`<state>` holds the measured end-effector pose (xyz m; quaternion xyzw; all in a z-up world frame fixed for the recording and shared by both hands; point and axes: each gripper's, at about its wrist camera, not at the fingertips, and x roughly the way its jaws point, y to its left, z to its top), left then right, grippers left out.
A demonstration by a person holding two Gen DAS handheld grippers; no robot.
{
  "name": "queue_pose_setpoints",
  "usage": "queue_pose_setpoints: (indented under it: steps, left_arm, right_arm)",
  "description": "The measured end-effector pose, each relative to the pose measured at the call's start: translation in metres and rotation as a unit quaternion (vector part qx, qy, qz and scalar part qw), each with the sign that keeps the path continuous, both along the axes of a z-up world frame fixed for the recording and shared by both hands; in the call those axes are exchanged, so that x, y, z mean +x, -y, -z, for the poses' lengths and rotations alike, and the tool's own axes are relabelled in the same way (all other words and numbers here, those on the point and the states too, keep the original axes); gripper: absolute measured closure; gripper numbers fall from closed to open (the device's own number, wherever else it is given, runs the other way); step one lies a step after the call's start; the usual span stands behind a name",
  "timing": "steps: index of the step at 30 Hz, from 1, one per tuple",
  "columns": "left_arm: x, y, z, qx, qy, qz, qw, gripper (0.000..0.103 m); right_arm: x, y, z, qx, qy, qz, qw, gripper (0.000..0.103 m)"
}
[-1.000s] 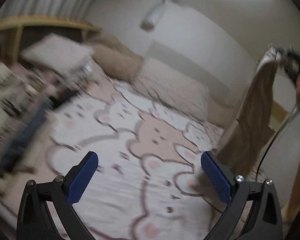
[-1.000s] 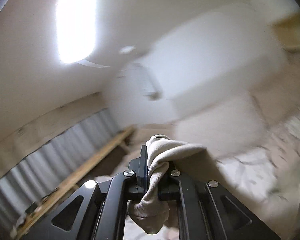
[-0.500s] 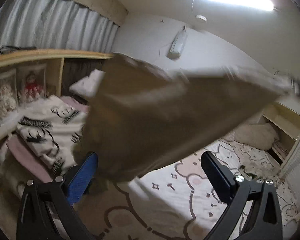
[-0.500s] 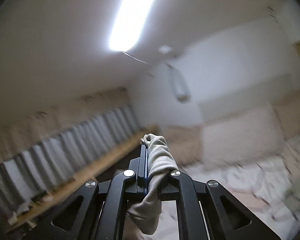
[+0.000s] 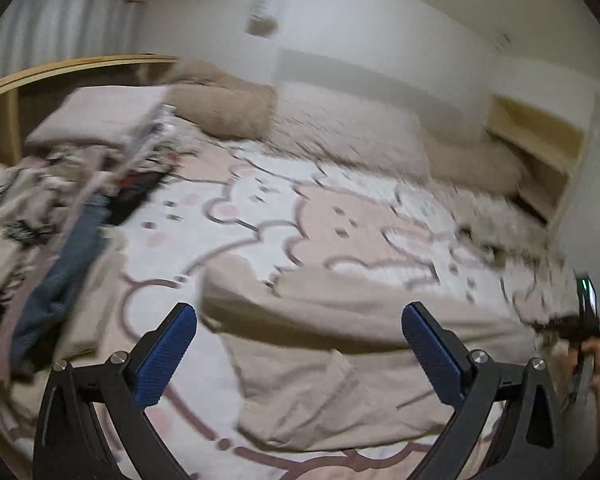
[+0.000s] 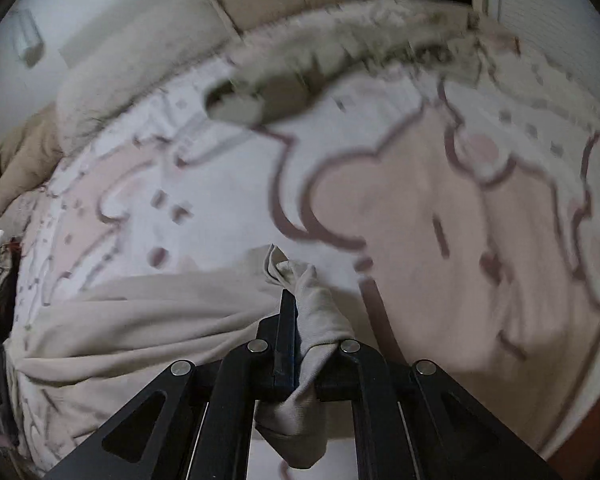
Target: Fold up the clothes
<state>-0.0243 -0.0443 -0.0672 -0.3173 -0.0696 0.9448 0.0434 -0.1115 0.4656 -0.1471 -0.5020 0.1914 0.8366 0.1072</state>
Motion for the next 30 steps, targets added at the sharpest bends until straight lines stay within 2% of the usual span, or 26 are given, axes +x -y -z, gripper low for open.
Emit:
queue_pose_setpoints:
  steps: [2, 5, 6, 8, 11, 13, 14, 15, 16, 17, 18, 20, 21, 22, 23, 25, 27, 30]
  left_arm:
    - [-0.004, -0.012, 0.015, -0.018, 0.012, 0.017, 0.9996, 0.0]
    - [-0.008, -0.023, 0.039, -0.038, 0.039, 0.03, 0.9981, 0.0]
    - [-0.01, -0.023, 0.046, -0.038, 0.051, 0.029, 0.9975, 0.0]
    - [-0.016, -0.023, 0.06, -0.031, 0.072, 0.028, 0.9966, 0.001]
    - [-0.026, -0.024, 0.075, -0.019, 0.089, 0.033, 0.9953, 0.001]
    - [-0.033, -0.029, 0.084, -0.011, 0.097, 0.044, 0.9942, 0.001]
    - [-0.035, -0.033, 0.088, -0.01, 0.105, 0.052, 0.9931, 0.002]
    - [-0.037, -0.036, 0.093, -0.01, 0.115, 0.062, 0.9914, 0.008]
    - [-0.039, -0.039, 0.097, -0.011, 0.125, 0.071, 0.9896, 0.011]
    - [-0.041, -0.042, 0.102, -0.011, 0.135, 0.08, 0.9876, 0.019]
    - [-0.043, -0.045, 0.106, -0.011, 0.144, 0.089, 0.9854, 0.039]
    - [-0.044, -0.047, 0.115, -0.009, 0.168, 0.095, 0.9811, 0.063]
    - [-0.042, -0.045, 0.114, -0.006, 0.167, 0.094, 0.9814, 0.071]
    - [-0.04, -0.043, 0.113, 0.006, 0.171, 0.097, 0.9804, 0.079]
    - [-0.037, -0.039, 0.109, 0.027, 0.177, 0.102, 0.9785, 0.093]
    - [-0.028, -0.033, 0.1, 0.06, 0.181, 0.112, 0.9752, 0.096]
    - [-0.015, -0.03, 0.086, 0.072, 0.17, 0.122, 0.9752, 0.096]
    - [0.002, -0.031, 0.066, 0.073, 0.156, 0.139, 0.9751, 0.096]
  right_arm:
    - [0.0, 0.007, 0.01, 0.014, 0.011, -0.008, 1.0, 0.097]
    - [-0.002, 0.033, 0.01, 0.095, 0.016, -0.052, 0.994, 0.096]
    - [-0.002, 0.041, 0.01, 0.122, 0.018, -0.066, 0.99, 0.096]
    - [0.0, 0.044, 0.012, 0.145, 0.024, -0.077, 0.986, 0.095]
    - [0.003, 0.042, 0.01, 0.136, 0.021, -0.078, 0.987, 0.094]
    - [0.005, 0.041, 0.008, 0.128, 0.018, -0.078, 0.989, 0.088]
    - [0.006, 0.04, 0.007, 0.124, 0.017, -0.078, 0.989, 0.078]
    - [0.007, 0.039, 0.006, 0.12, 0.016, -0.078, 0.99, 0.058]
    - [0.008, 0.039, 0.003, 0.113, 0.01, -0.078, 0.99, 0.046]
    - [0.013, 0.041, -0.003, 0.107, 0.0, -0.081, 0.991, 0.029]
    - [0.017, 0.042, -0.01, 0.108, -0.008, -0.084, 0.991, 0.028]
    - [0.024, 0.043, -0.022, 0.121, -0.019, -0.086, 0.989, 0.028]
    - [0.028, 0.041, -0.028, 0.128, -0.023, -0.078, 0.988, 0.028]
    - [0.031, 0.038, -0.034, 0.135, -0.027, -0.069, 0.988, 0.028]
    - [0.036, 0.034, -0.041, 0.137, -0.032, -0.056, 0.988, 0.028]
    - [0.045, 0.03, -0.053, 0.136, -0.045, -0.04, 0.989, 0.028]
    - [0.054, 0.03, -0.062, 0.128, -0.057, -0.039, 0.989, 0.028]
    - [0.061, 0.051, -0.066, 0.131, -0.064, -0.081, 0.986, 0.028]
